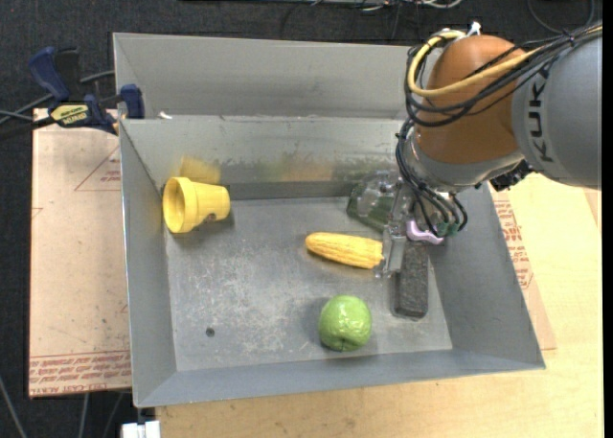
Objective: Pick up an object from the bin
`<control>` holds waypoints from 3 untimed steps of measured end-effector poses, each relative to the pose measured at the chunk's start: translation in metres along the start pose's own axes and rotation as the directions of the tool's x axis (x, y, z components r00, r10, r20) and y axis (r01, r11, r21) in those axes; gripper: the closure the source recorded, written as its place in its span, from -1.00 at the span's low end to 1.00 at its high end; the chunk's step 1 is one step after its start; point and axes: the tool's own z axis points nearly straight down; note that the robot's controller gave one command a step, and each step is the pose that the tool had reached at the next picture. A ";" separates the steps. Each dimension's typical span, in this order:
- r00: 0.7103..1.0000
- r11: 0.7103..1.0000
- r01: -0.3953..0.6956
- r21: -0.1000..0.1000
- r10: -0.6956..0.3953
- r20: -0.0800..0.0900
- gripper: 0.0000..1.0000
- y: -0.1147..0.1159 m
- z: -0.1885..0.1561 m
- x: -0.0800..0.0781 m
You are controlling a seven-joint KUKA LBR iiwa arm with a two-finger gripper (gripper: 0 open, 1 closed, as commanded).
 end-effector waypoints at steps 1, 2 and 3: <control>1.000 1.000 0.000 0.000 0.000 0.007 -1.00 0.000 -0.005 -0.001; 0.991 0.991 0.132 0.002 -0.132 0.013 -1.00 0.000 0.011 -0.003; 0.909 0.909 0.416 0.005 -0.416 0.012 -1.00 -0.002 0.066 -0.017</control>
Offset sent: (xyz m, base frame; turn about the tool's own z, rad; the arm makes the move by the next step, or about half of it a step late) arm 0.0047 -0.0024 -0.1137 -0.7967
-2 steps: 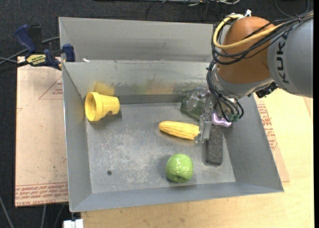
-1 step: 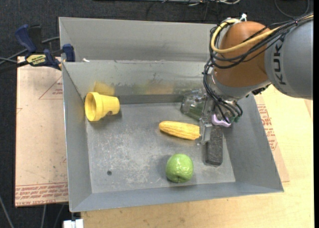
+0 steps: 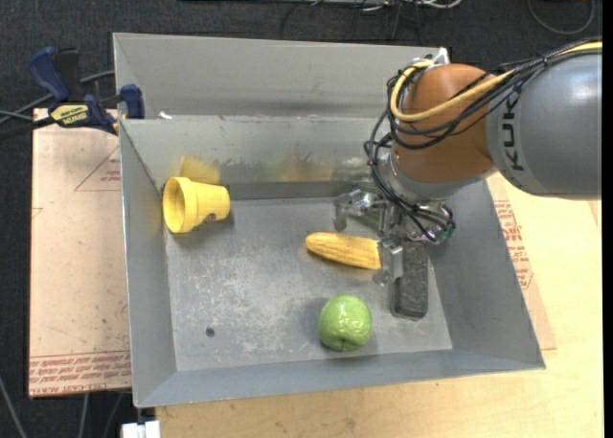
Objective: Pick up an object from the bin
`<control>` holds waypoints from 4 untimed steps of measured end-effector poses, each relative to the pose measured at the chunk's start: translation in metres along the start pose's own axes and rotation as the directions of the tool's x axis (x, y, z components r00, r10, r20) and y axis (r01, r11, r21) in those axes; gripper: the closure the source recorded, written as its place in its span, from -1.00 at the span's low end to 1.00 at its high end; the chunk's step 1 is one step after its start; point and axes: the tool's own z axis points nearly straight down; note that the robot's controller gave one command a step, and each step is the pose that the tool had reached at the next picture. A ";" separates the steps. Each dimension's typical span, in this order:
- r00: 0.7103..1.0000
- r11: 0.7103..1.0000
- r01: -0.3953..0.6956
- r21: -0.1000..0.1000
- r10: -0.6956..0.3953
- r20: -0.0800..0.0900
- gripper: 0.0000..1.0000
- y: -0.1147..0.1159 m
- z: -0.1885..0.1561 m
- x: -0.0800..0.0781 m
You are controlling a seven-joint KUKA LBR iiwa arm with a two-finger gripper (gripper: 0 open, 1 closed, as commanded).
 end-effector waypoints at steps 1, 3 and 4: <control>0.942 0.942 -0.336 0.000 0.336 0.003 1.00 0.000 0.057 0.005; 0.942 0.942 -0.336 -0.001 0.336 0.006 1.00 -0.007 -0.051 0.003; 0.942 0.942 -0.336 -0.001 0.336 0.006 1.00 -0.007 -0.051 0.003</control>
Offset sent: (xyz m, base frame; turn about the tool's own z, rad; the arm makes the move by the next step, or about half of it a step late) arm 0.0000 0.0000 0.0000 0.0000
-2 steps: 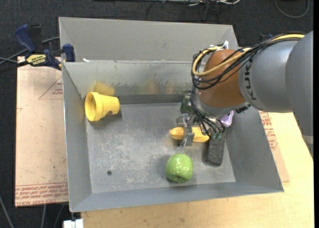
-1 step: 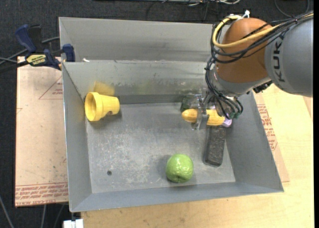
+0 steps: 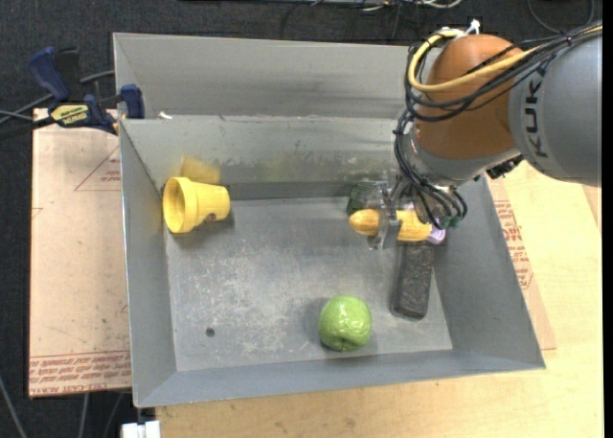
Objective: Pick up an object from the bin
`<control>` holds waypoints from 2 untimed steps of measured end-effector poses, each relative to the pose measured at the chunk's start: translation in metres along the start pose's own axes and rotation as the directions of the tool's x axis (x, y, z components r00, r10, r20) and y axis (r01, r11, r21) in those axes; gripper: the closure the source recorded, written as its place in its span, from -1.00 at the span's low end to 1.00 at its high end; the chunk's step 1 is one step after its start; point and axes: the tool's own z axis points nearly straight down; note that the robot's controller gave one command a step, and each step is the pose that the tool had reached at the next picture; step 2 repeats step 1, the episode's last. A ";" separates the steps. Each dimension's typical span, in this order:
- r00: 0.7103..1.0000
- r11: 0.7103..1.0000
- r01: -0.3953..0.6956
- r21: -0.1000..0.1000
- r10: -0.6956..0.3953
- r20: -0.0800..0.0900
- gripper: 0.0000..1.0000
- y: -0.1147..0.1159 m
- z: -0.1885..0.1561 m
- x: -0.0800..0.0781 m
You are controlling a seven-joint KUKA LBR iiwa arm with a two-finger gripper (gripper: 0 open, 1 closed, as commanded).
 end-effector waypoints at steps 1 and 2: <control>1.000 1.000 0.005 0.000 -0.005 0.007 1.00 -0.006 -0.143 -0.012; 1.000 1.000 0.005 0.000 -0.005 0.007 1.00 -0.006 -0.143 -0.012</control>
Offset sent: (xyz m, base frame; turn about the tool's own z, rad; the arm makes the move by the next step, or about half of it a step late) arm 0.0000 0.0000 0.0000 0.0000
